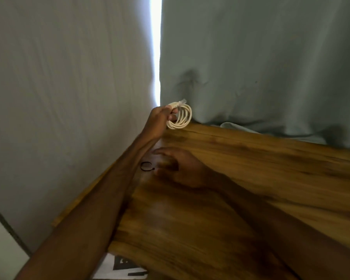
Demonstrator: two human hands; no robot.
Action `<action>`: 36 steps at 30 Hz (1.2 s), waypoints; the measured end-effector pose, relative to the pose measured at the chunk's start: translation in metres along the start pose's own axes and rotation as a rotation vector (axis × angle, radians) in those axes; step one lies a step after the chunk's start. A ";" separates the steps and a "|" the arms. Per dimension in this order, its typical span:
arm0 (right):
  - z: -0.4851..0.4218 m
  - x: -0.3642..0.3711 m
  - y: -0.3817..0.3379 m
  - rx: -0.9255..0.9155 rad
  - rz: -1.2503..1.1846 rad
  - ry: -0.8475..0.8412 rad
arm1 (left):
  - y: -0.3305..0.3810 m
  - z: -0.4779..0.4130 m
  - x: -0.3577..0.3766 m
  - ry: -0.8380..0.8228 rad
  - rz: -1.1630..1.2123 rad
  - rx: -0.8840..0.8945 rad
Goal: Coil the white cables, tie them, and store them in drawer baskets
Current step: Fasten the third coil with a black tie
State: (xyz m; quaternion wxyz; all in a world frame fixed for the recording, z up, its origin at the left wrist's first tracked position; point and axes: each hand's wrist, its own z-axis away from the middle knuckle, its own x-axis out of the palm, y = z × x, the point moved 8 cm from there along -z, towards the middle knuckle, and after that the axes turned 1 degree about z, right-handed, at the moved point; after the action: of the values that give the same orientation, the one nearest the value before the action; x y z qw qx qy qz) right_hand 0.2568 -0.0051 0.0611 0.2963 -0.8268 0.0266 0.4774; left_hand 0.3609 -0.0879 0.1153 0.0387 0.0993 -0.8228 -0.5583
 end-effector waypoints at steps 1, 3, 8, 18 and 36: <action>-0.008 0.012 -0.007 -0.059 0.048 -0.044 | -0.003 -0.002 -0.003 -0.002 0.007 0.000; -0.016 0.031 -0.009 -0.092 0.115 -0.123 | -0.008 -0.003 -0.007 -0.004 0.021 -0.012; -0.004 0.015 0.006 -0.108 0.206 -0.093 | -0.016 -0.004 -0.008 -0.016 -0.021 -0.019; 0.110 -0.107 0.085 0.335 0.162 0.211 | -0.041 0.018 0.067 -0.159 0.041 -0.157; 0.229 -0.165 0.129 0.630 -0.473 0.470 | -0.038 0.062 0.256 -0.436 -0.151 -0.135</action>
State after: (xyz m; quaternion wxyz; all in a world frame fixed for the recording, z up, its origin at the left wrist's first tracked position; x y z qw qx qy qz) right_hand -0.0518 -0.0327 0.0496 0.6198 -0.7658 0.0475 0.1647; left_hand 0.1046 -0.0979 0.0449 -0.1751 0.0347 -0.7627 -0.6216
